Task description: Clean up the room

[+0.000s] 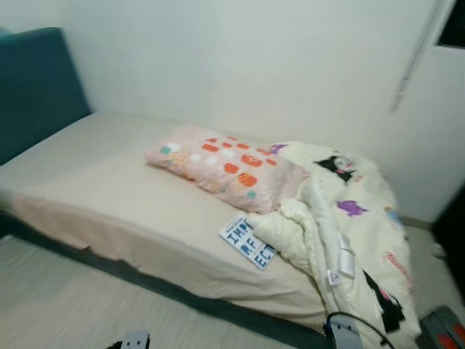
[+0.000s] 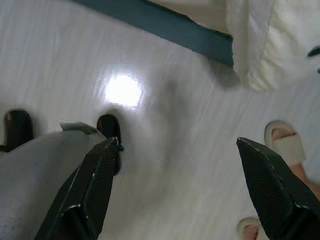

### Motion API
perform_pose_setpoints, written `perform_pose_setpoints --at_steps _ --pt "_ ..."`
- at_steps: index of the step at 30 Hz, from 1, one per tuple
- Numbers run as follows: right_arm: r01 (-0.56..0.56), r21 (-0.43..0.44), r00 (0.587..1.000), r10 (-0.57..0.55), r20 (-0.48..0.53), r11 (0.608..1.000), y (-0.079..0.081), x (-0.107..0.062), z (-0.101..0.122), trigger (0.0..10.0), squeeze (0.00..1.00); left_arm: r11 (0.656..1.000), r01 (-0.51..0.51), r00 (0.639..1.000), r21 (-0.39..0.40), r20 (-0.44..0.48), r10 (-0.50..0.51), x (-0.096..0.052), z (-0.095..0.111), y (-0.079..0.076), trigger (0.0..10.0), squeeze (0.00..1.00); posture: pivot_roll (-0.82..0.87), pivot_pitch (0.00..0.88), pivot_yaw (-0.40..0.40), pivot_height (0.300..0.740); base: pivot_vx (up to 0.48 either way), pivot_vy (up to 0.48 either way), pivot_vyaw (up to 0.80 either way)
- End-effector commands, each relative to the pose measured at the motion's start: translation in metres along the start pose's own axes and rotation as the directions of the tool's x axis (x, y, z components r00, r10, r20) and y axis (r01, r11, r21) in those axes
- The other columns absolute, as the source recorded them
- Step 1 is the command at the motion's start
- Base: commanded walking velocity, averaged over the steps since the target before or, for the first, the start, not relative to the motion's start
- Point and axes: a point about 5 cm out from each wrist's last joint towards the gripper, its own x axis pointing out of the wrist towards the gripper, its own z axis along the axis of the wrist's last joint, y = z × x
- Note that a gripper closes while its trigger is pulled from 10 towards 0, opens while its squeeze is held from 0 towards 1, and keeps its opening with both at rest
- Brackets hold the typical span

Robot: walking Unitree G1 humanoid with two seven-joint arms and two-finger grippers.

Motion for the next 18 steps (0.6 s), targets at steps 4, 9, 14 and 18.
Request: perform_pose_setpoints --at_steps 4,9,14,18 --pt "0.009 -0.004 1.000 -0.009 0.002 1.000 0.0002 0.0000 0.0000 10.0 0.00 1.000 0.000 1.000 0.001 -0.021 0.000 -0.0007 -0.0049 0.0002 10.0 0.00 -0.06 0.000 -0.041 0.716 0.000 -0.480 0.80" --pt "0.032 0.003 0.999 -0.032 0.001 0.999 -0.0024 -0.0001 0.0000 10.0 0.00 1.000 0.000 1.000 0.000 -0.021 0.000 -0.0006 -0.0055 -0.0006 10.0 0.00 -0.06 0.000 -0.043 0.716 0.000 -0.428 0.16" --pt "0.038 0.001 0.999 -0.038 -0.002 0.999 -0.0035 -0.0002 -0.0002 10.0 0.00 1.000 -0.011 1.000 -0.013 -0.021 0.010 -0.0006 -0.0058 -0.0004 10.0 0.00 -0.06 0.000 -0.043 0.716 0.000 -0.052 0.00" --pt "0.035 0.012 0.999 -0.035 0.005 0.999 -0.0034 -0.0001 0.0007 10.0 0.00 1.000 -0.009 1.000 -0.015 -0.016 0.009 -0.0004 -0.0053 -0.0009 10.0 0.00 -0.06 0.000 -0.043 0.716 0.000 0.000 0.00"
